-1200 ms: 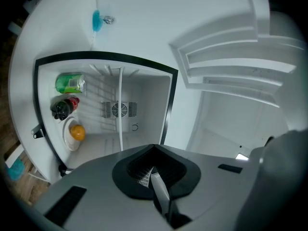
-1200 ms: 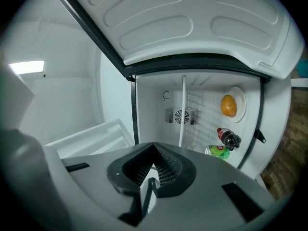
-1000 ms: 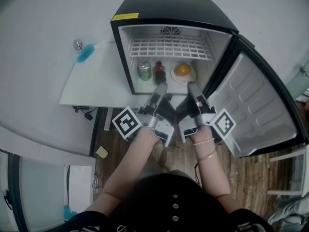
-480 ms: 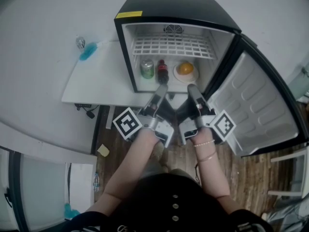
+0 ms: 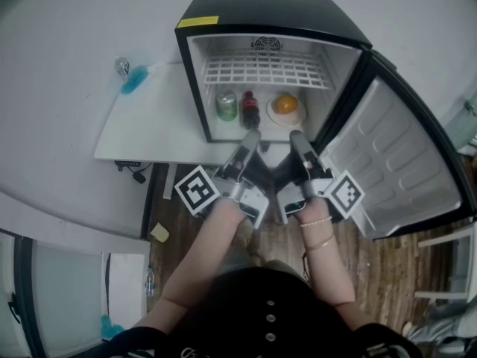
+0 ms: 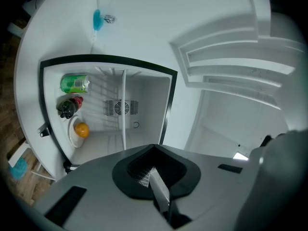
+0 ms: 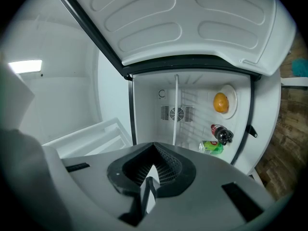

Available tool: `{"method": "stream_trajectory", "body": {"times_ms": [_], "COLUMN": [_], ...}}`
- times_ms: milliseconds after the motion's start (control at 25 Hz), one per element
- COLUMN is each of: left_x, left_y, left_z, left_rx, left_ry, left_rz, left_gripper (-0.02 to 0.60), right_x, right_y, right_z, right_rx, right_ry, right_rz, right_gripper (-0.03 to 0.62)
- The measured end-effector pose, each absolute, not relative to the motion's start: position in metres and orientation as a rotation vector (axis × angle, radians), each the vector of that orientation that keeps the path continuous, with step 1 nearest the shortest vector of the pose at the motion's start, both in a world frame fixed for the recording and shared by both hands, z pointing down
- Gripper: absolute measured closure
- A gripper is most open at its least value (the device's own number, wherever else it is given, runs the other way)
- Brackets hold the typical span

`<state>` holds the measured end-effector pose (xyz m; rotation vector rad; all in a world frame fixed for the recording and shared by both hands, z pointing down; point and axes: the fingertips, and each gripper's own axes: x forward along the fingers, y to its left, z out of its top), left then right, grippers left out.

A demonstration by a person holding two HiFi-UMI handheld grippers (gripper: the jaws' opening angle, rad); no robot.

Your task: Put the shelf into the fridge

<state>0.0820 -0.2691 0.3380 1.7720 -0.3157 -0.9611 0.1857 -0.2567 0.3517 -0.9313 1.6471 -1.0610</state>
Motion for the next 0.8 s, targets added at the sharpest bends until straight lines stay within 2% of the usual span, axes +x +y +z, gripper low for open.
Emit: {"method": "stream_trajectory", "body": {"times_ms": [800], "left_x": [0.0877], "left_y": [-0.2634], "left_z": [0.3409], "left_rx": [1.745], "left_ry": [-0.300], "left_rz": [-0.941], "left_gripper": [0.575], "right_x": [0.1875], "right_y": [-0.2524], "right_z": [0.3530], "right_rx": [-0.948], "right_ry": [1.651], "right_rz": [-1.065], "right_gripper": [0.586]}}
